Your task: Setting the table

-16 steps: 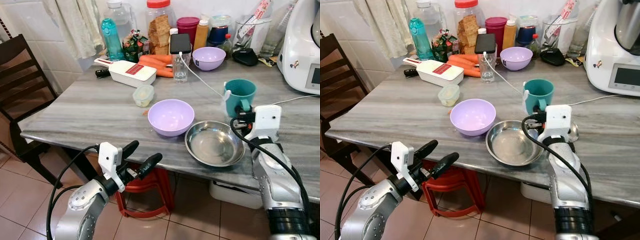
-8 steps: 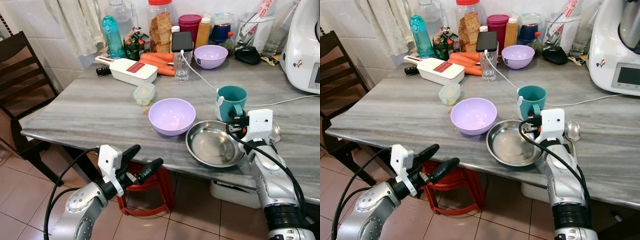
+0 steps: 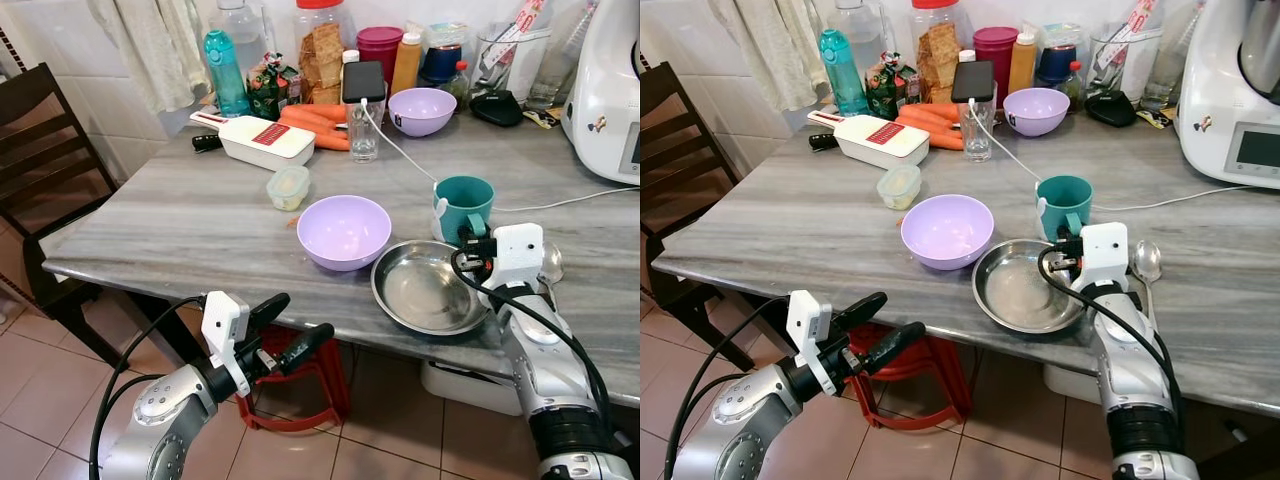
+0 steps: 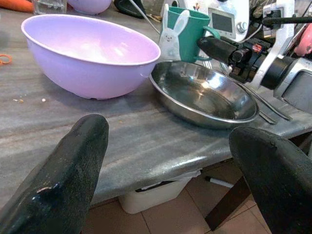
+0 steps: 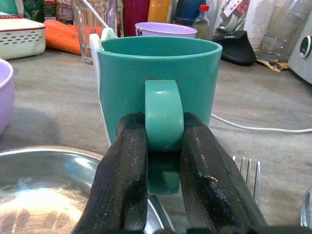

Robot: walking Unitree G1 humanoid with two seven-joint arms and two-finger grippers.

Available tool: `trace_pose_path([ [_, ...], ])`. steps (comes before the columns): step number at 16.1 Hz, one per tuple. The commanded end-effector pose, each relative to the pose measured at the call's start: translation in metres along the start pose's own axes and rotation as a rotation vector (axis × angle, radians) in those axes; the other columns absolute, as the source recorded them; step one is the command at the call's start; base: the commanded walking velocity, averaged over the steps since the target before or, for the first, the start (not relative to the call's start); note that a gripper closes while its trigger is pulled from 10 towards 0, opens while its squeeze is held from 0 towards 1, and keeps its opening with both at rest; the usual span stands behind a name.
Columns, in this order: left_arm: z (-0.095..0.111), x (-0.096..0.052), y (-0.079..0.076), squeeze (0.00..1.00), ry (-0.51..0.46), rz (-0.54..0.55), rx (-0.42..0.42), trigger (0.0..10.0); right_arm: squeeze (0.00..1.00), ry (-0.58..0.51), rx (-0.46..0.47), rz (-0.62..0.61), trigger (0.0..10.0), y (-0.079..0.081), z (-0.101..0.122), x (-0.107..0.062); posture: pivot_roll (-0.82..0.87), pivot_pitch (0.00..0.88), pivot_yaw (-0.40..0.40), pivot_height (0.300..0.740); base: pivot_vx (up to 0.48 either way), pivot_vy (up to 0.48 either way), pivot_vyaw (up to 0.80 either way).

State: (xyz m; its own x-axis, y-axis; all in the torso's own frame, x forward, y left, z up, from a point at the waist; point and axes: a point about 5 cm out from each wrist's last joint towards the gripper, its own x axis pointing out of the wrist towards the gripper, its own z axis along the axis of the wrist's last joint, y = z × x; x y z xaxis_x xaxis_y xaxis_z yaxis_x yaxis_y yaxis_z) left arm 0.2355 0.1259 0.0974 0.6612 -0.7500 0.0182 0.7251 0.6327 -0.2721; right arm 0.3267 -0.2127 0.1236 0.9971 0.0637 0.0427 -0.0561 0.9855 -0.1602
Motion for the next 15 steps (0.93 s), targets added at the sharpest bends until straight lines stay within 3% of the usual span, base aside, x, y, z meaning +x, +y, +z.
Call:
trace_pose_path([
  [1,0.0046,-0.0014,0.0001,0.0,-0.001,-0.01,0.018,10.0,1.0,-0.027,-0.008,0.011,10.0,0.0015,0.0048,0.0043,-0.11,0.047,0.121,0.74,0.0,0.0,0.0],
  [11,0.005,0.003,0.0004,0.0,-0.003,-0.009,0.025,10.0,1.0,-0.06,-0.01,0.002,10.0,0.0042,0.0077,0.0056,-0.11,0.033,0.125,0.74,0.0,0.0,0.0],
  [15,0.0056,0.0043,0.0004,0.0,-0.006,-0.005,0.029,10.0,1.0,-0.04,-0.011,-0.016,10.0,0.0055,0.0002,-0.0035,-0.11,0.032,0.124,0.74,0.0,0.0,0.0],
])
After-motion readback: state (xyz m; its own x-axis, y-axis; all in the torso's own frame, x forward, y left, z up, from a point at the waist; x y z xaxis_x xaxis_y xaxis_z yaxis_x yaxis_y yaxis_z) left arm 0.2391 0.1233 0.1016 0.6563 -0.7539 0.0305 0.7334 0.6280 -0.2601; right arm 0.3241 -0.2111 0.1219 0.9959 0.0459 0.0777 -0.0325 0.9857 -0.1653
